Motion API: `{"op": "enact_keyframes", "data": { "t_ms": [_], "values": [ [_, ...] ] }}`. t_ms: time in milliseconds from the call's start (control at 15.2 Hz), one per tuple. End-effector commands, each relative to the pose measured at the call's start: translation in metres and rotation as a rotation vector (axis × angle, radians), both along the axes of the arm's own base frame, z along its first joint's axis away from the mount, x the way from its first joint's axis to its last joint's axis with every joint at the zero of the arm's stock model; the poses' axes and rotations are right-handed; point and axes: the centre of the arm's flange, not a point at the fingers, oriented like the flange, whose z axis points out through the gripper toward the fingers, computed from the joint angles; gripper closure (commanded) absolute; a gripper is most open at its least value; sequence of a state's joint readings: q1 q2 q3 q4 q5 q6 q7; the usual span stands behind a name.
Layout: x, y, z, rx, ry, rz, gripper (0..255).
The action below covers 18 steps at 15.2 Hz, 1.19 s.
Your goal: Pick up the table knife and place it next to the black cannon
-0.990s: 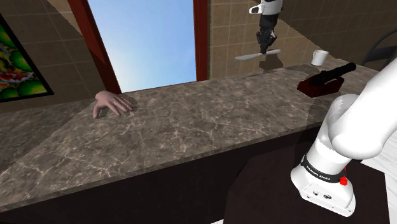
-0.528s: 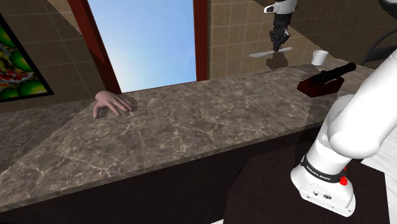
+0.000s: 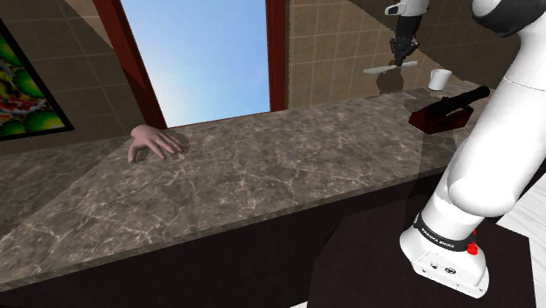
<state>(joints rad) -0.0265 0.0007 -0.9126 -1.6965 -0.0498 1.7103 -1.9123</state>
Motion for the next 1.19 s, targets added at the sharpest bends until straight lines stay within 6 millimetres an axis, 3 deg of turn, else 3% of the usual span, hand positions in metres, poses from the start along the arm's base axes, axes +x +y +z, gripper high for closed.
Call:
{"op": "enact_keyframes", "data": {
  "t_ms": [0,462,1122],
  "values": [
    [-0.009,-0.025,0.002,-0.001,-0.001,0.005,255],
    [-0.045,-0.109,0.002,-0.001,-0.001,0.005,255],
    [-0.045,-0.109,-0.051,-0.001,-0.001,0.005,255]
  ]
}}
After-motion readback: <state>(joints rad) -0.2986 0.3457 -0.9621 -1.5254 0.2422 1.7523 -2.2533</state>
